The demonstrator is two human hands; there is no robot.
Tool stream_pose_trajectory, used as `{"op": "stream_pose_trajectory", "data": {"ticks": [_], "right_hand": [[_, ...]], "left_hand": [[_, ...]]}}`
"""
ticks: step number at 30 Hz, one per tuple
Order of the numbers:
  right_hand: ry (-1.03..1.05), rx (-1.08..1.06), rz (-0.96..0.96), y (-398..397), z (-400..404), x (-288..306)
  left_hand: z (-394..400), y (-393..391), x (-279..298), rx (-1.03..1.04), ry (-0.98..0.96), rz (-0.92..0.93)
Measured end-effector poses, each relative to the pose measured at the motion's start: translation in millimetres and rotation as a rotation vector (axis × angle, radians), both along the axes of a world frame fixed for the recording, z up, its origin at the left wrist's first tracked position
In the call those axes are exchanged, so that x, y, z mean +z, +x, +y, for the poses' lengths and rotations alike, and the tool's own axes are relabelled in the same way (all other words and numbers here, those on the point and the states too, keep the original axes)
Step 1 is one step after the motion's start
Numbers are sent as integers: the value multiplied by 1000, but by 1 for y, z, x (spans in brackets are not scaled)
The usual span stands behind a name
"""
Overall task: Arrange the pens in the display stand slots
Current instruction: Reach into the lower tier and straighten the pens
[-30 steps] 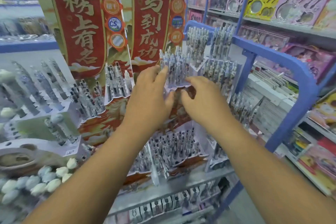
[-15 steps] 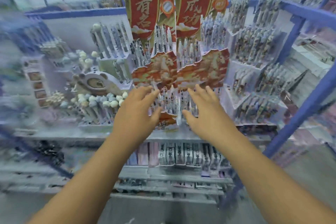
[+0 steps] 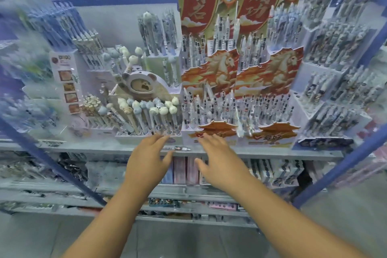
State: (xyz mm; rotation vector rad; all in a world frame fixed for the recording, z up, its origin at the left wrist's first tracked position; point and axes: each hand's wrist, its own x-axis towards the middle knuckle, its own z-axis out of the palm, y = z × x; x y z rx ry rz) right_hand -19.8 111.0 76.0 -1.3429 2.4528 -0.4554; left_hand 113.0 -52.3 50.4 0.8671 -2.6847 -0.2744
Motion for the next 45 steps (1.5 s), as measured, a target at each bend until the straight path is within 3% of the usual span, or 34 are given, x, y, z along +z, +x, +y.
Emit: {"op": "stream_pose_trajectory", "data": {"ticks": [5,10,13,17,20,22,25,28,32,37,45], "right_hand": [[26,-47,45,15,-55,-25],[71,-103,199,22,-91,-62],[12,-153,302,21,-98,-81],[-112,-151,278,16,-93,-76],[-180,-170,170,12,-76,-55],[-321,-278,-39,11,-62,-32],[-621,-471,-411,5,-37,9],[-738,-537,-527,-5,-6,33],[-681,-596,-381,-23,40,29],[-504,-541,-177,-68,84,17],[-129,-110,122,-124,87,0]], "left_hand": [[-47,12,-36,-17,65,-41],[-71,7,-68,-119,-30,-31],[-74,-1,-74,-130,-58,-12],[-77,-7,-78,-171,-106,17],[-74,-11,-70,-270,-126,79],[-66,-19,-56,-367,-90,114],[-36,-35,-15,-477,80,131],[0,-51,28,-476,251,229],[33,-86,69,-437,417,332],[69,-140,108,-423,454,461],[103,-218,156,-301,411,539]]}}
